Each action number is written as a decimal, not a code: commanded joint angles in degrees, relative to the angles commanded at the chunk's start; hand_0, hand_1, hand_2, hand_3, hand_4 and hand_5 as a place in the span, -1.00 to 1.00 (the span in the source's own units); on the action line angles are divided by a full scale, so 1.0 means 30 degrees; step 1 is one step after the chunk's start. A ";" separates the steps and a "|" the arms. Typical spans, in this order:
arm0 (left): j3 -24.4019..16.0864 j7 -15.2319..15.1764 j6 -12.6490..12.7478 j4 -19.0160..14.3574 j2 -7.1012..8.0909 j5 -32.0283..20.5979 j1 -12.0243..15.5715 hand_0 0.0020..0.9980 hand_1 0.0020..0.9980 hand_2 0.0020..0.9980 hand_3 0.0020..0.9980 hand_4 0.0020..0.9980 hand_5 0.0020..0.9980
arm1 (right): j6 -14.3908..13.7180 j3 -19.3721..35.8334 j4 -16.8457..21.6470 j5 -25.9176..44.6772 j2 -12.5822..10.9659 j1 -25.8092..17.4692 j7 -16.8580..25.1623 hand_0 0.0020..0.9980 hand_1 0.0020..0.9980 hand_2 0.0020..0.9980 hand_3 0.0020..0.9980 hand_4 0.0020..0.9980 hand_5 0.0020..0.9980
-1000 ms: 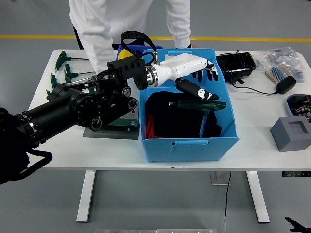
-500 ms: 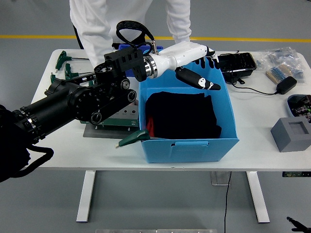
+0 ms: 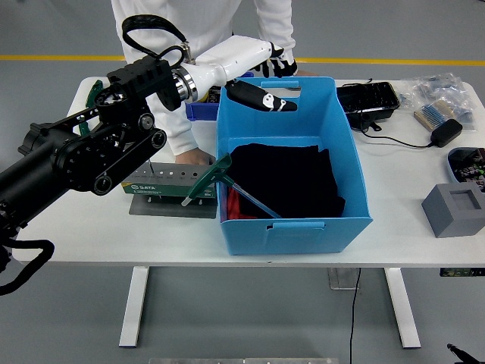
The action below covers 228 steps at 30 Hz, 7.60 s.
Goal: Lift tool from toolbox,place it in box,lift tool from toolbox,place it in box
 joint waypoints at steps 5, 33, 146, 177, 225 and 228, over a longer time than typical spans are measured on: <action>-0.3360 0.1409 -0.0086 -0.2046 0.1213 0.1348 0.2623 -0.25 -0.26 -0.09 0.24 0.92 0.55 | -0.0006 0.0024 -0.0028 -0.0006 0.0046 -0.0067 0.0016 0.24 0.20 0.34 0.13 0.65 0.36; -1.0469 0.8954 0.6788 -0.2477 -0.0223 -1.2596 1.2697 -0.46 -0.45 -0.15 0.42 0.75 0.70 | 0.0035 0.0113 -0.0010 -0.0247 0.0427 -0.0347 -0.0084 0.24 0.21 0.35 0.13 0.65 0.36; 0.7449 1.0068 -0.0916 -0.0390 -0.1876 -1.2101 -0.0623 -0.43 -0.23 0.20 0.58 0.77 1.00 | 0.0045 0.0143 0.0053 -0.0472 -0.0054 0.0204 -0.0116 0.24 0.20 0.34 0.13 0.65 0.37; -0.2156 0.6961 0.2481 -0.3707 -0.1690 -1.0950 0.5717 -0.33 -0.17 0.19 0.54 0.83 1.00 | 0.0004 0.0050 -0.0007 -0.0129 0.0026 0.0030 0.0013 0.24 0.20 0.34 0.13 0.65 0.36; -1.3824 0.1975 0.1239 -0.7087 -0.2099 -1.3944 1.7060 0.13 0.24 0.41 0.40 0.75 0.77 | -0.0032 0.0009 -0.0077 0.0210 0.0465 -0.0446 0.0112 0.24 0.20 0.34 0.12 0.64 0.36; -1.3748 0.1662 0.1400 -0.7002 -0.2093 -1.4079 1.7072 0.22 0.37 0.48 0.44 0.75 0.77 | -0.0035 -0.0035 -0.0078 0.0252 0.0450 -0.0415 0.0138 0.24 0.20 0.34 0.12 0.64 0.36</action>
